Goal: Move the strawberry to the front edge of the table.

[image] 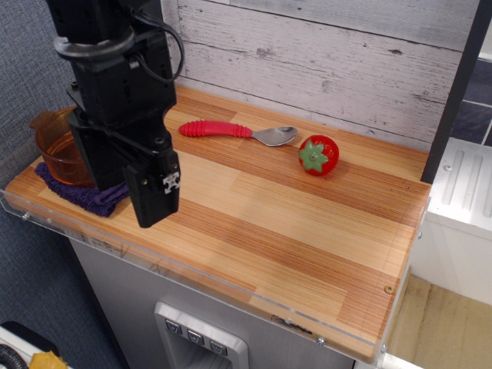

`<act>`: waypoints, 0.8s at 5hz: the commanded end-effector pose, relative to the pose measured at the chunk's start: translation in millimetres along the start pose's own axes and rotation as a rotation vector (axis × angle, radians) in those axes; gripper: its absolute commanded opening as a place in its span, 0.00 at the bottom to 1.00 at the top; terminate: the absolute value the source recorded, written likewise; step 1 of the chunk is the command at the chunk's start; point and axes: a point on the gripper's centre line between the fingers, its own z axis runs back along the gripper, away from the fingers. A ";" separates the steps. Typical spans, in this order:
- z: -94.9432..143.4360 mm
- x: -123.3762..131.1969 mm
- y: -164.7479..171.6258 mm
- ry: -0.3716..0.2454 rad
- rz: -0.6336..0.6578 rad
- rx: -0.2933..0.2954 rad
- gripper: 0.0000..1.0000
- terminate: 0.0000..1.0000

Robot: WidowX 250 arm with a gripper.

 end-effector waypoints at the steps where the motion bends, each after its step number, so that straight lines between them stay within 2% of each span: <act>1: 0.0 0.0 0.0 0.000 0.000 0.000 1.00 0.00; 2: 0.6 24.4 -3.0 -0.055 0.019 0.004 1.00 0.00; 3: -5.3 51.1 -3.0 -0.082 0.017 0.004 1.00 0.00; 4: -9.4 86.8 -1.6 -0.126 0.046 0.052 1.00 0.00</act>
